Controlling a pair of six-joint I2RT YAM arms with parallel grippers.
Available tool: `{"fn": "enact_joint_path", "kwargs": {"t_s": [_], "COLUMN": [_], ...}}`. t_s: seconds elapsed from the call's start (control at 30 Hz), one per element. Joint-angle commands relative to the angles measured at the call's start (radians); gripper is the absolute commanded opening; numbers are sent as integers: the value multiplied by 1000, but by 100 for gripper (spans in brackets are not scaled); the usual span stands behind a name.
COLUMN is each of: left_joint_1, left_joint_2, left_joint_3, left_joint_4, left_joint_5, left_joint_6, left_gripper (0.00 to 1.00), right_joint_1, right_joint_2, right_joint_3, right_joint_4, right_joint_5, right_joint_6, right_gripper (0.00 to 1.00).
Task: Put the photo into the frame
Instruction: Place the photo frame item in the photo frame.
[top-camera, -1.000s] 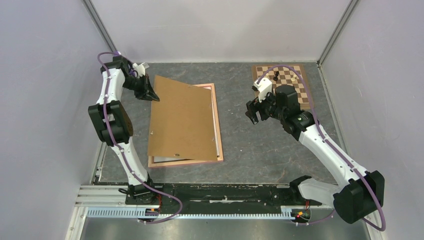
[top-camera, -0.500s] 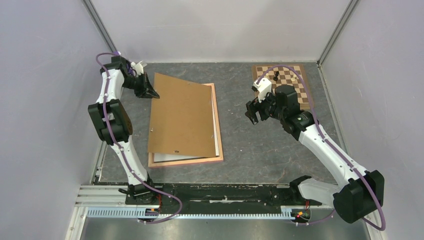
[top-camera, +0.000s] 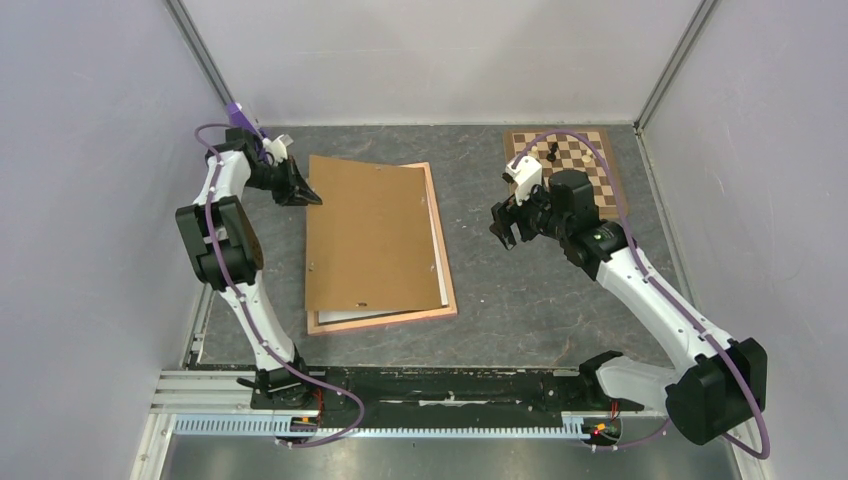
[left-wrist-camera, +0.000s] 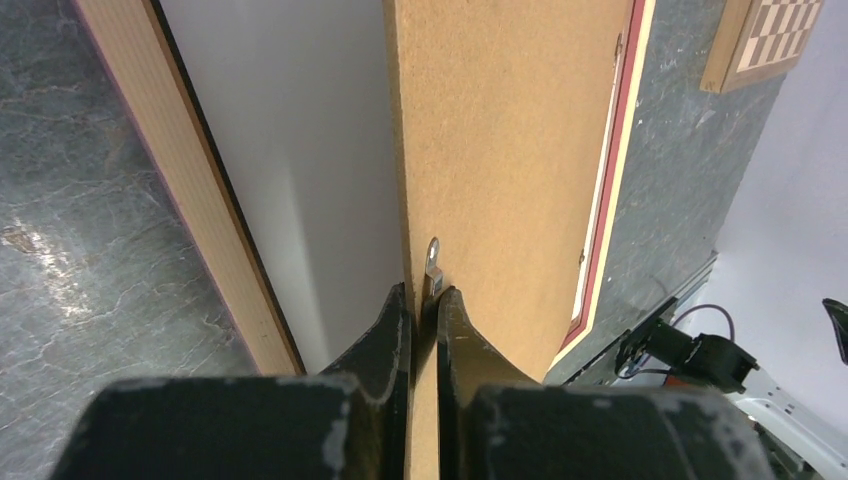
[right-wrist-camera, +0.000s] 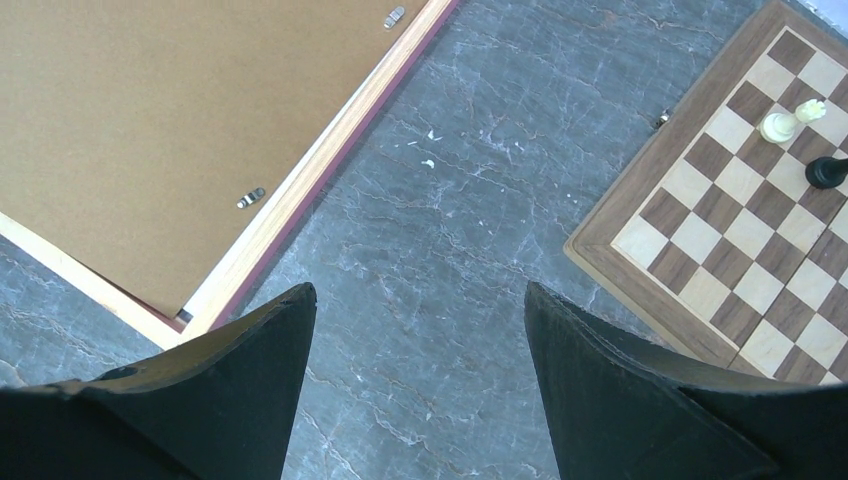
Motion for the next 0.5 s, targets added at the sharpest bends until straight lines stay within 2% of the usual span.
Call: {"fn": "enact_joint_path", "kwargs": {"t_s": [0.0, 0.27, 0.47], "left_joint_1": [-1, 2, 3], "left_joint_2": [-40, -58, -103], "left_joint_3": [-58, -138, -220], "left_joint_4": [178, 201, 249], "left_joint_5": [-148, -147, -148], "left_joint_6": [2, -37, -75], "left_gripper": [2, 2, 2], "right_joint_1": [-1, 5, 63], "right_joint_2": [4, 21, 78], "right_joint_3": [-19, -148, -243], "right_joint_4": [40, 152, 266], "right_joint_5": [-16, -68, -76], "right_joint_6": [-6, -2, 22], "right_gripper": [79, 79, 78]}}
